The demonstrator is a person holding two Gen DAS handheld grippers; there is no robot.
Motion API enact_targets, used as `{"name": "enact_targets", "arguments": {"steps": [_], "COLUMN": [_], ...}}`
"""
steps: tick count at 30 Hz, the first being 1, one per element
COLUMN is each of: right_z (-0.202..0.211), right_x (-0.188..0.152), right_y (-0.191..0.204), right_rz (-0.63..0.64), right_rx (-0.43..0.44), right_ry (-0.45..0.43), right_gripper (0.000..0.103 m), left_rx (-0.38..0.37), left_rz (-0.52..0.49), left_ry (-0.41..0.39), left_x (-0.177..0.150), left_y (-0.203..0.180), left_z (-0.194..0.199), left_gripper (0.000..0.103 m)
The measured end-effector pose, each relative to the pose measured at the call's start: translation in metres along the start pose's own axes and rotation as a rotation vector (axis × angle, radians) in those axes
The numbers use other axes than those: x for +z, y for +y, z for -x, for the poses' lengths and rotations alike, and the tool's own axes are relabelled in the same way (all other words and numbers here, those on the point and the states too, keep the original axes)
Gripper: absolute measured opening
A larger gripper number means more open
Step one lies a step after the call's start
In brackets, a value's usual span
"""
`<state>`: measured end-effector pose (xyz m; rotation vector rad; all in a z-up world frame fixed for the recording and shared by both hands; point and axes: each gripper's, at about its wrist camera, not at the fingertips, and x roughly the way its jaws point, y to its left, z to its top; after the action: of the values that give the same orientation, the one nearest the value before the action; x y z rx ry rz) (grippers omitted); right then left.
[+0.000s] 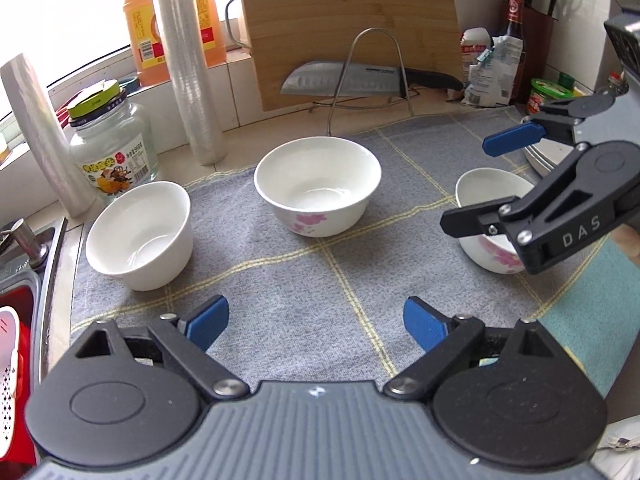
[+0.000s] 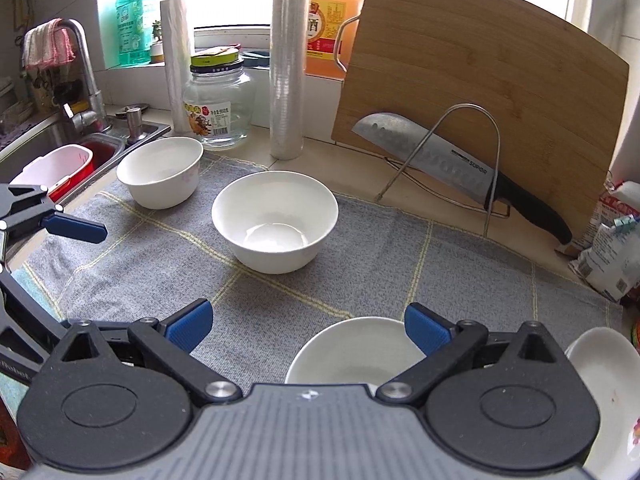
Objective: Organize plates and bowls
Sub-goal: 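Move the left tool to another white bowl and close on its rim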
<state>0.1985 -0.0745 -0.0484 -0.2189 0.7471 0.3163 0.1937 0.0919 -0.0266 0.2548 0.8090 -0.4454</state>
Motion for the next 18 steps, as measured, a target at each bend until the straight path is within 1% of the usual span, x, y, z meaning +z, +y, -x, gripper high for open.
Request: {"name": "enact_targets", "arguments": {"steps": [3, 5, 8, 11, 15, 18], "right_z": [-0.009, -0.013, -0.018, -0.021, -0.028, -0.034], "right_x": [0.002, 0.003, 0.008, 0.011, 0.016, 0.020], "right_y": [-0.006, -0.006, -0.004, -0.002, 0.003, 0.006], "right_rz": [0.034, 0.057, 0.084, 0.099, 0.118, 0.125], "right_rx": [0.042, 0.052, 0.060, 0.064, 0.028, 0.028], "right_ry": [-0.003, -0.005, -0.007, -0.014, -0.009, 0.001], "right_gripper": [0.103, 0.103, 0.103, 0.103, 0.103, 0.103], "left_rx": [0.036, 0.039, 0.009, -0.033, -0.082, -0.118], "left_rz": [0.005, 0.004, 0.016, -0.005, -0.041, -0.047], "left_ry": [0.011, 0.014, 0.016, 0.016, 0.026, 0.034], "left_x": [0.013, 0.021, 0.036, 0.052, 0.075, 0.090], "left_y": [0.003, 0.005, 0.010, 0.015, 0.023, 0.031], "left_z": [-0.003, -0.008, -0.016, -0.028, -0.048, -0.063], "left_gripper": [0.094, 0.094, 0.094, 0.094, 0.094, 0.094]}}
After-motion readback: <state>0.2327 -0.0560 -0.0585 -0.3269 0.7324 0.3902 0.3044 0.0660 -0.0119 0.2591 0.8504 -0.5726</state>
